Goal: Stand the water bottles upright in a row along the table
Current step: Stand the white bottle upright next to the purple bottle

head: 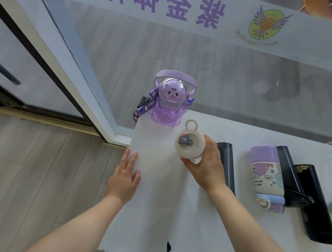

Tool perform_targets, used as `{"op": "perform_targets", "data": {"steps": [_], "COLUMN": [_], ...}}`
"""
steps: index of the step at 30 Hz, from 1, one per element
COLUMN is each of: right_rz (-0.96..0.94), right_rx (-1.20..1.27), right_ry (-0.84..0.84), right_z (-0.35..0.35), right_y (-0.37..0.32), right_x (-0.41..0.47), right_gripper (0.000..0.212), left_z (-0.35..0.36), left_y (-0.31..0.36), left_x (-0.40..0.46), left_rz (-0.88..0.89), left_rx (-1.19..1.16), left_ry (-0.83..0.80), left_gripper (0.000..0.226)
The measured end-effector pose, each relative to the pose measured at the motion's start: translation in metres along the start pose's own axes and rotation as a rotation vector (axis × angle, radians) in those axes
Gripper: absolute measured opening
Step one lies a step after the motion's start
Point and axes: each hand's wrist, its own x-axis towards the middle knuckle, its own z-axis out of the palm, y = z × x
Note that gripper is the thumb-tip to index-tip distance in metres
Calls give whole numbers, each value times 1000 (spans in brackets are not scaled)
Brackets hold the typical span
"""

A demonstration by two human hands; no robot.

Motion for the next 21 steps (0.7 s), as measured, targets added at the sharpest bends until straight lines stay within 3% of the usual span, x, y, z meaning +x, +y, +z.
{"op": "perform_targets", "data": {"steps": [4,7,21], "right_rz": [241,322,257], "right_rx": [301,390,434], "right_ry": [68,115,153], "right_z": [-2,2,7], "right_y": [1,6,13], "right_x": [-3,3,78], "right_gripper": [72,75,76], "left_z": [-1,-1,-1], "left_y": [0,0,1], "left_x": [0,0,2], "left_rz": [1,0,-10], "left_rx": [8,21,14], "left_ry": [-6,-3,-1], "left_gripper": [67,66,65]}}
